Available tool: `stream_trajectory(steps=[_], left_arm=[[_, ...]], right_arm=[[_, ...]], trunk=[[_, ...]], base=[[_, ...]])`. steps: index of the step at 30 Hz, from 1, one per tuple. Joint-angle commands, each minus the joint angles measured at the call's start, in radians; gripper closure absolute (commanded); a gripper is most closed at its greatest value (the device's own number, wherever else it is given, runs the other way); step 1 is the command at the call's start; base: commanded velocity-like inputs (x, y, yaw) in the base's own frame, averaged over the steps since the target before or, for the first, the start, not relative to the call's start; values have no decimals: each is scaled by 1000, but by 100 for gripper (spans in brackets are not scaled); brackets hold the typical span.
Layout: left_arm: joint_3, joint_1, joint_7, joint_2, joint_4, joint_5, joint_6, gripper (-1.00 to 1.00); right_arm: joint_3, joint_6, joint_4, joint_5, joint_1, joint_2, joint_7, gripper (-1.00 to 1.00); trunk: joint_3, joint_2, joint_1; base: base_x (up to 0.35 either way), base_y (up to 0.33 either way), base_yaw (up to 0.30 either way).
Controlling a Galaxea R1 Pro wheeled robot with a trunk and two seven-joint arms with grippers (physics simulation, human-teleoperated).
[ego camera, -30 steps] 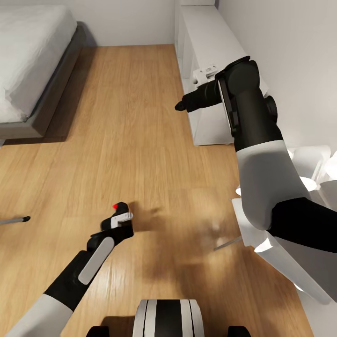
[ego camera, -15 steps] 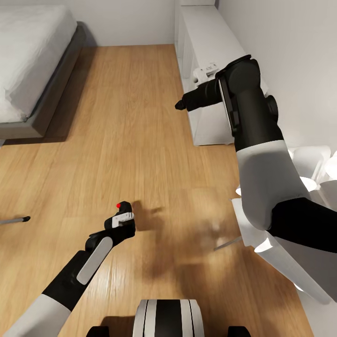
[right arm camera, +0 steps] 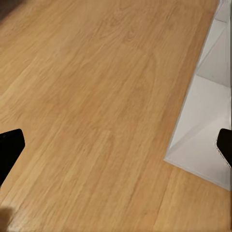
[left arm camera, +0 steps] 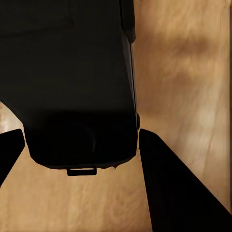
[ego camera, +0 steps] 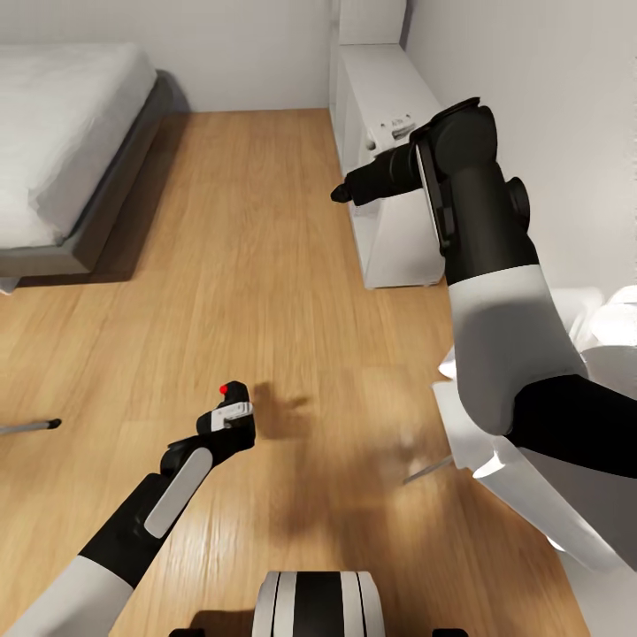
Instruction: Attach the digital camera to the camera tripod in the bedroom.
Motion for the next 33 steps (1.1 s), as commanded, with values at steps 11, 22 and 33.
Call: stream_trajectory(steps=[11, 22, 33], left_arm=[[-1, -1, 5, 2, 2, 10, 3, 100], [-1, -1, 5, 2, 2, 36, 4, 100], [2, -1, 7, 2, 3, 75, 6, 100]], right_arm=[[-1, 2, -1, 11, -1, 0, 9, -100], [-3, 2, 2, 10, 0, 0, 9, -100], [-2, 2, 2, 9, 0, 0, 9, -100]], trunk=[[42, 2, -5], [84, 5, -10], [127, 8, -15]], base=[[0, 0, 0], [0, 0, 0], [0, 0, 0]])
